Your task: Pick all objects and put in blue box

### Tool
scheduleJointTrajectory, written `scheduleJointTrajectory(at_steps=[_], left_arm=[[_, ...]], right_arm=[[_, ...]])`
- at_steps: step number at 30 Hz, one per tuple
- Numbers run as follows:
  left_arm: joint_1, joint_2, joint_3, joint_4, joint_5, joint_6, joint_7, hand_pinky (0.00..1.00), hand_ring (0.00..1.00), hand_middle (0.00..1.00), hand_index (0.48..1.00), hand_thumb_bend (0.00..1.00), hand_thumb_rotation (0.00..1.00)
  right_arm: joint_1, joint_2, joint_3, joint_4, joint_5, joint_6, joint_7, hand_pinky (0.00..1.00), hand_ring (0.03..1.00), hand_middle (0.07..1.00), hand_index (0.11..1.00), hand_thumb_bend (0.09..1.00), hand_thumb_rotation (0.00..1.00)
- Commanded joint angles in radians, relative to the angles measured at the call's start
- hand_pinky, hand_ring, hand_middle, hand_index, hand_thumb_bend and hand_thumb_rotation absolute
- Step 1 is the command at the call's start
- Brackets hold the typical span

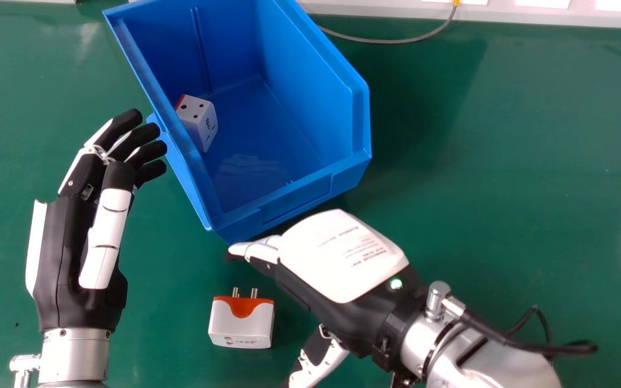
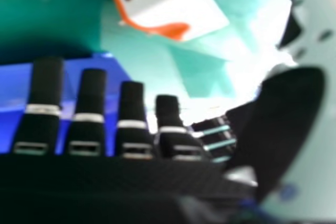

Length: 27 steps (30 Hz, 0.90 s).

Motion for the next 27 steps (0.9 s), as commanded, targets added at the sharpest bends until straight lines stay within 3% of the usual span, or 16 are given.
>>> scheduleJointTrajectory(at_steps=[1,5,12,18,23,27], left_arm=[[-0.003,0.001,0.002,0.003,0.000,-0.025,-0.008,0.77,0.78,0.80,0.800,0.67,0.73],[-0.002,0.004,0.003,0.010,0.005,-0.032,-0.012,0.77,0.78,0.80,0.800,0.67,0.73],[0.003,-0.006,-0.007,-0.012,0.001,-0.017,-0.008,0.77,0.78,0.79,0.799,0.67,0.73],[0.000,-0.011,-0.016,-0.017,0.026,-0.019,0.010,0.77,0.78,0.80,0.800,0.67,0.73],[0.002,-0.015,-0.017,-0.021,0.024,-0.018,0.011,0.77,0.78,0.80,0.799,0.67,0.73],[0.002,-0.015,-0.015,-0.013,0.018,-0.020,0.004,0.77,0.78,0.79,0.798,0.68,0.73]], right_arm=[[0.005,0.019,0.008,-0.003,-0.020,-0.011,-0.027,0.57,0.760,0.835,0.856,0.783,0.27],[0.017,0.027,0.020,0.029,-0.046,-0.014,-0.069,0.57,0.760,0.835,0.856,0.783,0.27],[0.023,0.034,0.024,0.083,-0.040,-0.030,-0.115,0.58,0.767,0.844,0.865,0.783,0.27],[0.001,0.073,0.051,0.158,-0.133,0.021,-0.145,0.58,0.772,0.850,0.871,0.782,0.28],[-0.037,0.131,0.088,0.204,-0.222,0.081,-0.083,0.58,0.772,0.849,0.870,0.786,0.28],[-0.068,0.163,0.110,0.241,-0.279,0.121,-0.050,0.59,0.774,0.849,0.869,0.783,0.29]])
